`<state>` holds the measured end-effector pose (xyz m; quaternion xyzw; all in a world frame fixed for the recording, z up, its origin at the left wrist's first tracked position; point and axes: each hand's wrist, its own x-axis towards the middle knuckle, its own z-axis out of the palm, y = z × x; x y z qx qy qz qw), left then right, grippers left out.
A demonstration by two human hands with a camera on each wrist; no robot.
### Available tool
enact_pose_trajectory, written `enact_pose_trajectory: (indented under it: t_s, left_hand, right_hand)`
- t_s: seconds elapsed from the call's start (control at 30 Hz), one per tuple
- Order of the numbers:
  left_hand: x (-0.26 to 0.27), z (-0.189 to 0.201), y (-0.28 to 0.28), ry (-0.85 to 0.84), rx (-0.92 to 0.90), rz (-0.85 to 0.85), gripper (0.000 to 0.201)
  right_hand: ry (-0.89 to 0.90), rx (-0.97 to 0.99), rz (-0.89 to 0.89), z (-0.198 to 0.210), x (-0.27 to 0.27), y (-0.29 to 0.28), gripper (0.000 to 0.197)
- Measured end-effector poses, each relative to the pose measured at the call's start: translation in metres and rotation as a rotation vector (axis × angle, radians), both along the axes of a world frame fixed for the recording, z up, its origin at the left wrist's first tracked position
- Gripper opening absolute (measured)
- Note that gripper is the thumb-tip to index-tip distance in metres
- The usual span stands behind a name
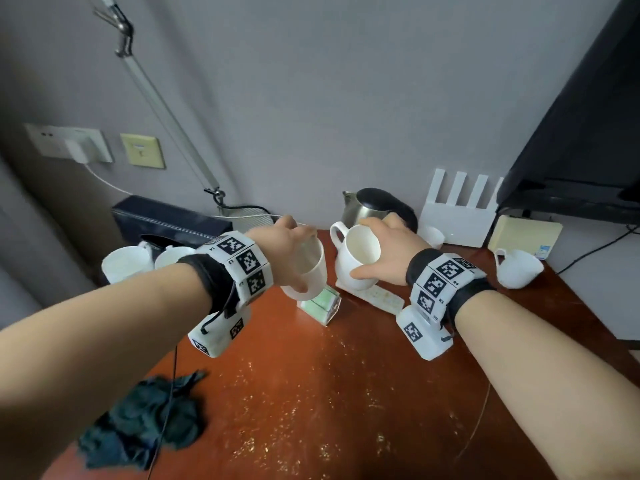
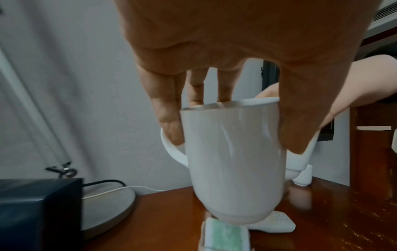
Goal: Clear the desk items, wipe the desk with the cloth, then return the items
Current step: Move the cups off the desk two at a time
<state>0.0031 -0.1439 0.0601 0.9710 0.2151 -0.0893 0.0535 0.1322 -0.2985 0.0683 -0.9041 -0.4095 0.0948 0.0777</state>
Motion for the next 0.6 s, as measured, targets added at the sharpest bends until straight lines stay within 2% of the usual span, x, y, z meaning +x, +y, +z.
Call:
enact_pose_trajectory:
  t_s: [0.3,0.6]
  left_hand:
    - [-0.106,0.007,0.060,0.041,0.043,0.210,0.088]
    - [-0.175,-0.017,0.093,0.026,0.007,0.498,0.085]
  right_hand:
    - [-0.002,-0.015,0.183,0.001,-0.075,0.075,0.078]
    - [0.028,-0.048,0.422,-0.021,-0.118,0.144,0.080]
